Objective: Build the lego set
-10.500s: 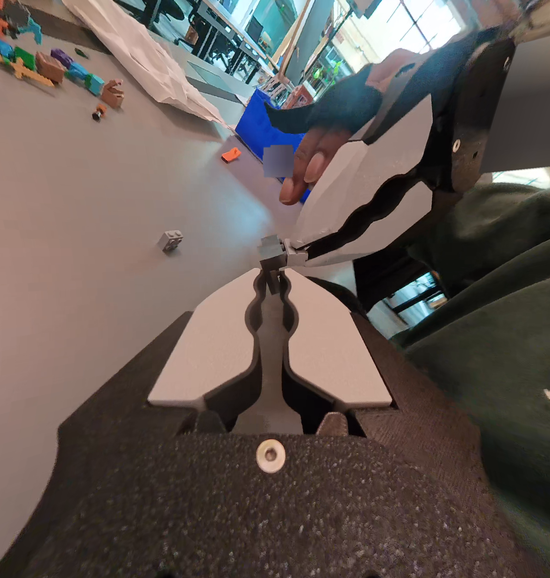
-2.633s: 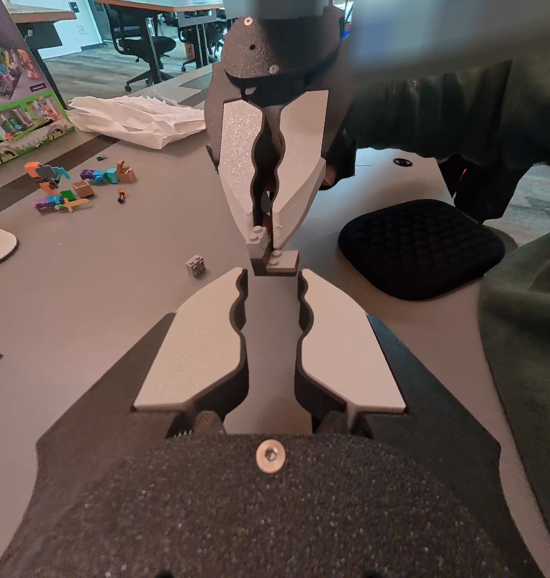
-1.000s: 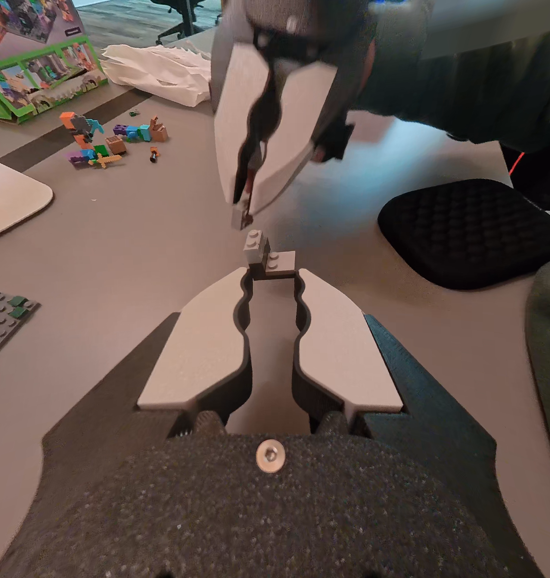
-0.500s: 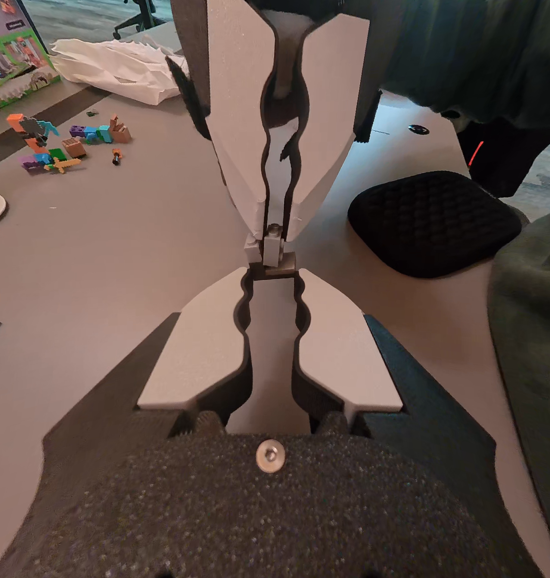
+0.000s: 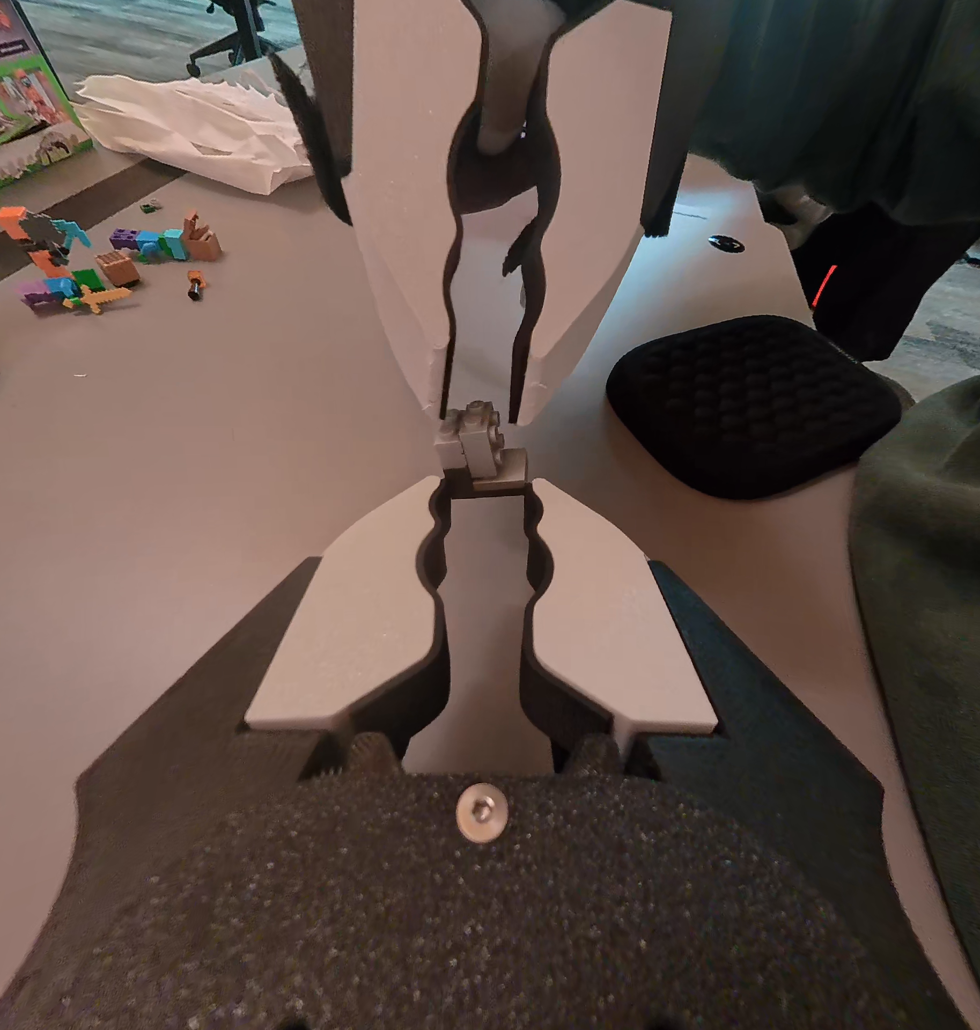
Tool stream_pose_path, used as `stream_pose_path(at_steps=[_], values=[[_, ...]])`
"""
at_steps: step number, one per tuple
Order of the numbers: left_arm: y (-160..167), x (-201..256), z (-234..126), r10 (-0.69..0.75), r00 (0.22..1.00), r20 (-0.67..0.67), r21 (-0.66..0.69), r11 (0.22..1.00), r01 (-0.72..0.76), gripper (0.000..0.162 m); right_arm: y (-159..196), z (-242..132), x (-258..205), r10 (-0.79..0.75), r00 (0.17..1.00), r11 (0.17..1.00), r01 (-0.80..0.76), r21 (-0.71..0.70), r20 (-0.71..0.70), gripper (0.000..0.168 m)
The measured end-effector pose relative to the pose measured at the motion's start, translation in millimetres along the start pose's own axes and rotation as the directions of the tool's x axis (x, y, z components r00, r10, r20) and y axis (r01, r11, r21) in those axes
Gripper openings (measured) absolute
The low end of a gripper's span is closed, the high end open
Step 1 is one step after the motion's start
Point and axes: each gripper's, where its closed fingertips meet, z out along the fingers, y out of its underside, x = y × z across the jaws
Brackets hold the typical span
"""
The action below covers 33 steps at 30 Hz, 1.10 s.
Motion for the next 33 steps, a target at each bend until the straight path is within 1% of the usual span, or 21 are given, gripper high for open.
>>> stream_pose_path(at_steps=[4,7,9,11,13,15,17,21,24,28,33], values=[[-2,3,-1,0.017,1.0,-0.008,0.008,1.0,-0.017,0.025,-2,-5,1,0.049,0.998,0.999,-0.05,0.022,0.029,0.021],[-4,8,-1,0.066,0.998,-0.021,0.016,0.998,-0.066,0.025,1,-8,-2,0.145,0.981,0.988,-0.149,0.025,0.126,0.028],[-4,14,0,0.109,0.993,-0.035,0.011,0.994,-0.108,0.025,6,-8,-6,0.229,0.95,0.971,-0.239,0.022,0.214,0.032],[-3,20,2,0.15,0.988,-0.043,-0.004,0.989,-0.15,0.025,11,-5,-15,0.328,0.882,0.939,-0.344,-0.012,0.339,0.038],[-3,27,3,0.173,0.983,-0.06,-0.006,0.985,-0.173,0.025,15,-2,-26,0.418,0.787,0.896,-0.439,-0.064,0.454,0.043],[-2,31,5,0.19,0.979,-0.073,-0.009,0.981,-0.191,0.025,15,-2,-35,0.479,0.683,0.851,-0.516,-0.098,0.552,0.047],[-2,34,5,0.203,0.975,-0.085,-0.005,0.979,-0.204,0.025,13,-1,-40,0.518,0.59,0.807,-0.577,-0.125,0.619,0.046],[-2,42,6,0.229,0.967,-0.113,0.001,0.973,-0.231,0.025,10,2,-51,0.544,0.458,0.761,-0.622,-0.183,0.704,0.047],[-2,47,7,0.249,0.96,-0.128,-0.004,0.968,-0.252,0.025,6,4,-57,0.544,0.395,0.749,-0.626,-0.216,0.74,0.045],[-1,50,6,0.259,0.955,-0.141,-0.004,0.965,-0.262,0.025,7,7,-66,0.538,0.348,0.754,-0.605,-0.255,0.768,0.039],[-6,54,3,0.277,0.949,-0.151,0.025,0.961,-0.276,0.025,4,4,-68,0.489,0.346,0.761,-0.618,-0.197,0.801,0.035]])
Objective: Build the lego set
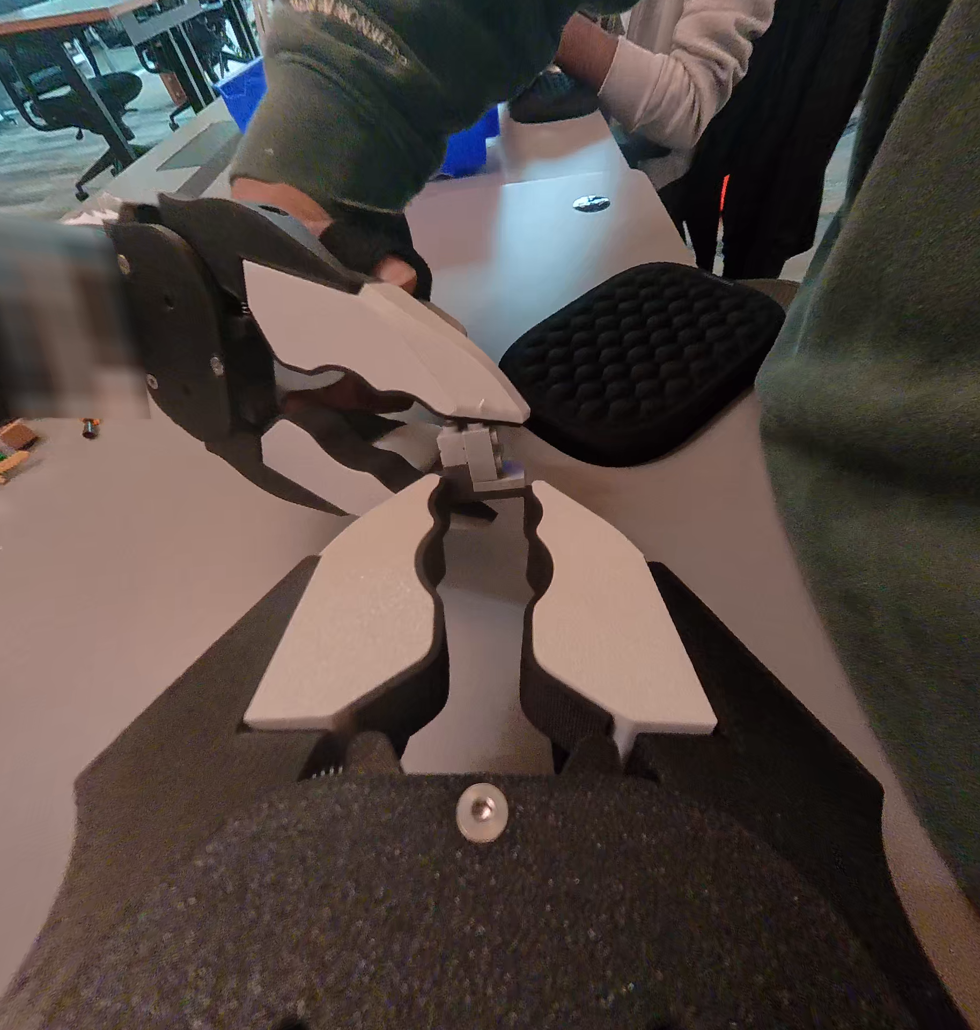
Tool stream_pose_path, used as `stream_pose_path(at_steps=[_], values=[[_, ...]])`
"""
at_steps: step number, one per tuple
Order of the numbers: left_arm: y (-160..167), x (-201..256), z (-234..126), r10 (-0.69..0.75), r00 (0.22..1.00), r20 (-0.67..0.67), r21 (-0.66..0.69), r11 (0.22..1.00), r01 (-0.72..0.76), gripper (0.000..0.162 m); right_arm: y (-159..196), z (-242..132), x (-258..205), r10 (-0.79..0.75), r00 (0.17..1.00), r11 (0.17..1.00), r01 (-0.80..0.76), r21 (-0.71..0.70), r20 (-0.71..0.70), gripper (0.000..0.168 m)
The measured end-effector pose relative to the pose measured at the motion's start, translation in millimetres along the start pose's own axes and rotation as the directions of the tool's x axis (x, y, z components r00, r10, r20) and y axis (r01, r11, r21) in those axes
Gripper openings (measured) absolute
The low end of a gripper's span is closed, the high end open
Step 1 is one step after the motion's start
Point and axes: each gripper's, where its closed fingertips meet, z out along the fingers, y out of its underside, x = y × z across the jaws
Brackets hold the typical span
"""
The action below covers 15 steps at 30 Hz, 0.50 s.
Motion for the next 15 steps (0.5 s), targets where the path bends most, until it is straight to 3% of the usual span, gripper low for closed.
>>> stream_pose_path(at_steps=[15], values=[[-20,-2,-12,-0.055,0.998,-0.016,0.123,0.991,0.057,0.029,-12,1,-10,-0.213,0.971,0.94,0.233,0.25,-0.104,0.029]])
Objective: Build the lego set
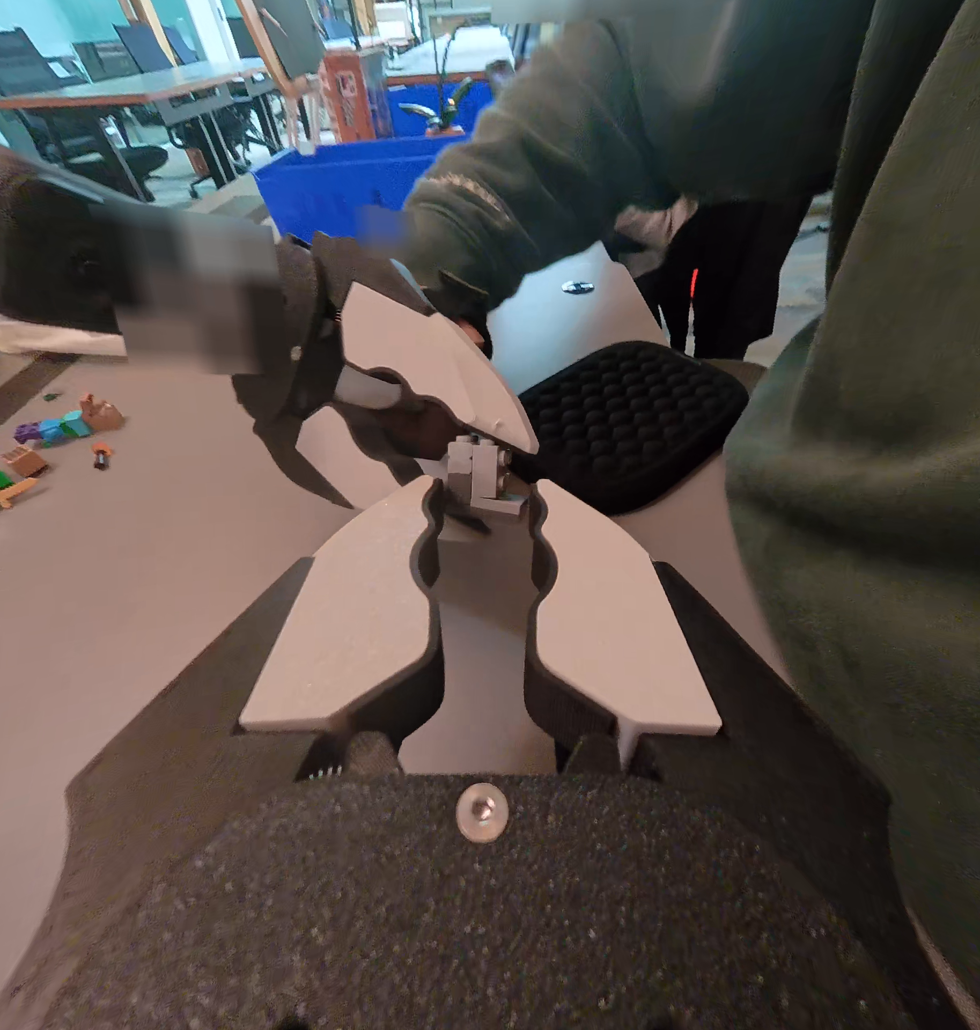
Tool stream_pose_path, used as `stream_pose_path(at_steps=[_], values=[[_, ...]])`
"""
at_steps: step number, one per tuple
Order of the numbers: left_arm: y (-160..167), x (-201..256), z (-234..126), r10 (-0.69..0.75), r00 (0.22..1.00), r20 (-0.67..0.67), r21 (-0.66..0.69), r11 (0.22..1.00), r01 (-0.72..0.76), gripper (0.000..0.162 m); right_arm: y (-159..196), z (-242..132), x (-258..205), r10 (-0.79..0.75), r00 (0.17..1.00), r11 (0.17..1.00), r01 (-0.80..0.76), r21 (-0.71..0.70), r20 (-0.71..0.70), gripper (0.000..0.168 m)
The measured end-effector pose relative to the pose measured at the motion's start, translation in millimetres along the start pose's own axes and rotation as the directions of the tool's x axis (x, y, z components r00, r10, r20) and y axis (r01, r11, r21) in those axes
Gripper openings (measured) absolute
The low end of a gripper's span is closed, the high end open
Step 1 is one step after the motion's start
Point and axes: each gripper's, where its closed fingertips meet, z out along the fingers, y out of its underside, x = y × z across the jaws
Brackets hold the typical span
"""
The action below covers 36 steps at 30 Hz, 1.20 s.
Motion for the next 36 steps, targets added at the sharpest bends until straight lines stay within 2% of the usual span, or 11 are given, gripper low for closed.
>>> stream_pose_path(at_steps=[4,15,20,32,34,36], values=[[-1,-10,-5,-0.022,0.999,0.042,0.015,1.0,0.022,0.036,-4,-5,-2,-0.058,0.998,0.997,0.059,0.055,-0.028,0.028],[4,-8,-1,0.06,0.996,0.061,-0.009,0.998,-0.06,0.03,-4,-7,1,-0.054,0.996,0.994,0.06,0.088,-0.073,0.028],[3,-6,-2,0.096,0.993,0.069,-0.001,0.995,-0.096,0.03,-4,-5,-2,-0.048,0.996,0.998,0.051,0.038,-0.078,0.029],[11,0,3,0.214,0.974,0.072,-0.067,0.975,-0.21,0.029,10,-2,-3,0.043,0.993,0.98,-0.063,-0.188,-0.11,0.029],[12,0,4,0.225,0.971,0.078,-0.076,0.973,-0.219,0.031,11,-2,-3,0.068,0.992,0.973,-0.089,-0.211,-0.109,0.029],[14,-3,6,0.227,0.969,0.094,-0.097,0.971,-0.218,0.039,11,-1,-5,0.085,0.992,0.97,-0.105,-0.22,-0.098,0.029]])
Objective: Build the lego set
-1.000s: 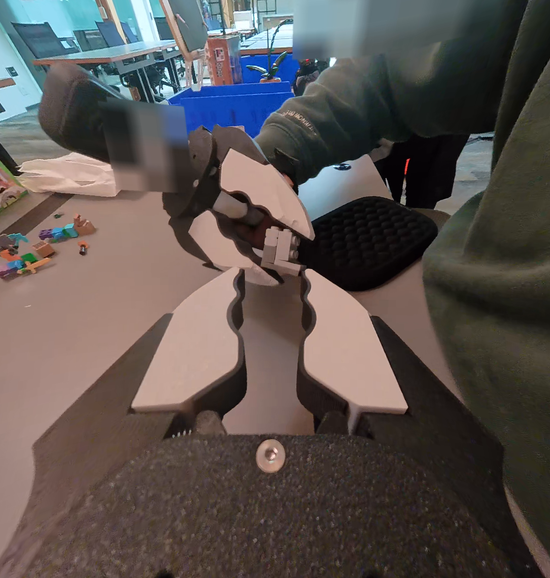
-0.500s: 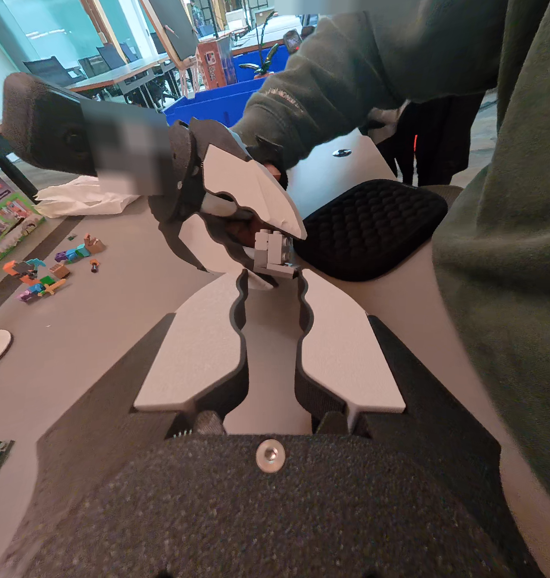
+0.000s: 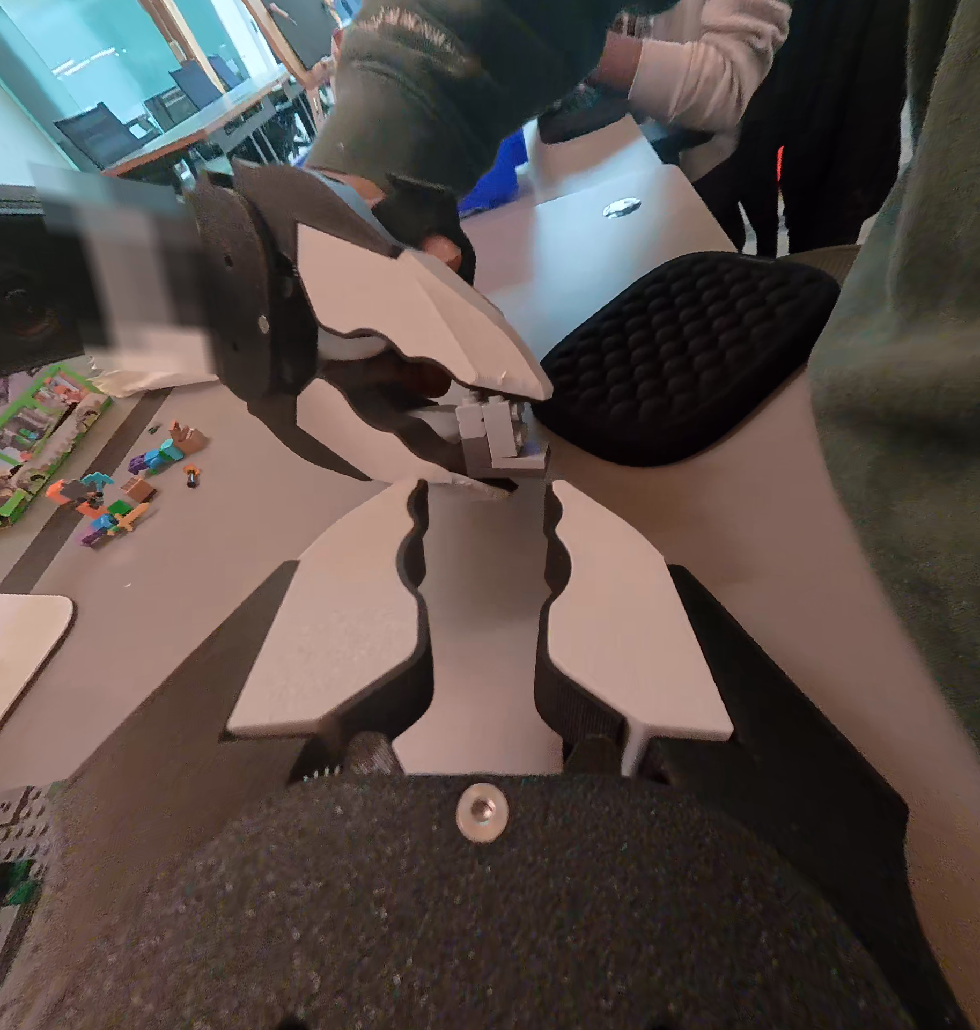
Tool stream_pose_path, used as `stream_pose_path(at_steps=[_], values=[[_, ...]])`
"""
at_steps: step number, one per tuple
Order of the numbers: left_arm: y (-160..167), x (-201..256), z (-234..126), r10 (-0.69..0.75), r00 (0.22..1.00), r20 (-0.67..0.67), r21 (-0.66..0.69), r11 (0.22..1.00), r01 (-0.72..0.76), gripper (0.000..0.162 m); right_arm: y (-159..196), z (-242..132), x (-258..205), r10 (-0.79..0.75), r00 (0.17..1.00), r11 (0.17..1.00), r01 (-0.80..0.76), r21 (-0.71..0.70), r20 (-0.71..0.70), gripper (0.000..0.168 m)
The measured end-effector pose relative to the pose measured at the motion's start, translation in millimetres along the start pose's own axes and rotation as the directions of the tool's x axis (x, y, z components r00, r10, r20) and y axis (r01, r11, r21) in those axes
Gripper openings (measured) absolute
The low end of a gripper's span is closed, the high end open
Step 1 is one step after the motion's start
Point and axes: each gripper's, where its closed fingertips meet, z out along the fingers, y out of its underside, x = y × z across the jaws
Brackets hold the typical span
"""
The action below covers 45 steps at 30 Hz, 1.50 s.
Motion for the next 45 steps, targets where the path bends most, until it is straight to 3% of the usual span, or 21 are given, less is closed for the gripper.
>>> stream_pose_path(at_steps=[6,33,45], values=[[-2,-2,-3,0.013,1.0,0.016,0.016,1.0,-0.013,0.033,-3,3,-3,-0.005,1.0,1.0,0.006,-0.029,0.013,0.029],[-12,2,-6,0.011,1.0,-0.009,0.082,0.997,-0.011,0.04,-4,5,-6,0.044,0.996,0.993,-0.035,-0.111,0.082,0.029],[-12,3,-5,0.019,1.0,-0.007,0.08,0.997,-0.019,0.03,-10,2,-1,0.062,0.993,0.997,-0.056,-0.062,0.101,0.029]])
